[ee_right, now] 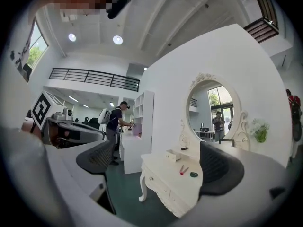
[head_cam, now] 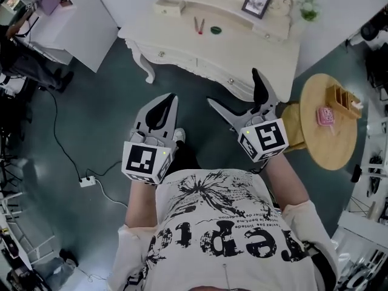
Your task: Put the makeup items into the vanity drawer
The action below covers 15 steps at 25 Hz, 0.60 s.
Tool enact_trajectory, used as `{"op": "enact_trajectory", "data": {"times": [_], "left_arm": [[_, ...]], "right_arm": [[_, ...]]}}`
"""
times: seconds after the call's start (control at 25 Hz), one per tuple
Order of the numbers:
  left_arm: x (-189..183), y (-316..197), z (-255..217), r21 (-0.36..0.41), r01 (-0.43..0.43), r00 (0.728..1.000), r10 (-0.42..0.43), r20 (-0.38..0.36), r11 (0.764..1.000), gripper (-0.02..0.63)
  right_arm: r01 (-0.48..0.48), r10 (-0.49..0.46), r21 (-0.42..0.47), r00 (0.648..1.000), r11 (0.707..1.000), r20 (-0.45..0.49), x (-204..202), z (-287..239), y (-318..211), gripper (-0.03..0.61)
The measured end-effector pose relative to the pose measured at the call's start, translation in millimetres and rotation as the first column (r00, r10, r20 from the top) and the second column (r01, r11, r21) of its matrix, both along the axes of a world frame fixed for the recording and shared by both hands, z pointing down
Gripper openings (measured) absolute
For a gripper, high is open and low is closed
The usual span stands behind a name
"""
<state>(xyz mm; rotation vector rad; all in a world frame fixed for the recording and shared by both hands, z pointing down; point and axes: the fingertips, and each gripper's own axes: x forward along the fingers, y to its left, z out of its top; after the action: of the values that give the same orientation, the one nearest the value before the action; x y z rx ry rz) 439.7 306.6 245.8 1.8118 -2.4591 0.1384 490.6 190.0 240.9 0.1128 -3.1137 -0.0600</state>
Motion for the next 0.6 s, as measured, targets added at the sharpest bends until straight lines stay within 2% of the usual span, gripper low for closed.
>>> {"op": "enact_trajectory", "data": {"times": [0.32,0.44,0.6], "left_arm": [[-199.3,-57.0,-7.2,-0.017,-0.138,0.99,0.138,0.02,0.99,0.012],[-257.0,-73.7,-5.8,-0.031,-0.165,0.986,0.166,0.032,0.986,0.012],[-309.2,-89.8,4.8,-0.047,-0.199,0.98,0.2,-0.001,0.979,0.012]], "right_arm": [[-0.122,0.118,-0.031,0.988,0.992,-0.103,-197.0,17.0,-54.7,0.572],[-0.165,0.158,-0.036,0.976,0.986,-0.149,-249.1,30.3,-75.2,0.563],[-0.219,0.193,-0.089,0.952,0.972,-0.238,-297.0,55.3,-100.5,0.558]]}}
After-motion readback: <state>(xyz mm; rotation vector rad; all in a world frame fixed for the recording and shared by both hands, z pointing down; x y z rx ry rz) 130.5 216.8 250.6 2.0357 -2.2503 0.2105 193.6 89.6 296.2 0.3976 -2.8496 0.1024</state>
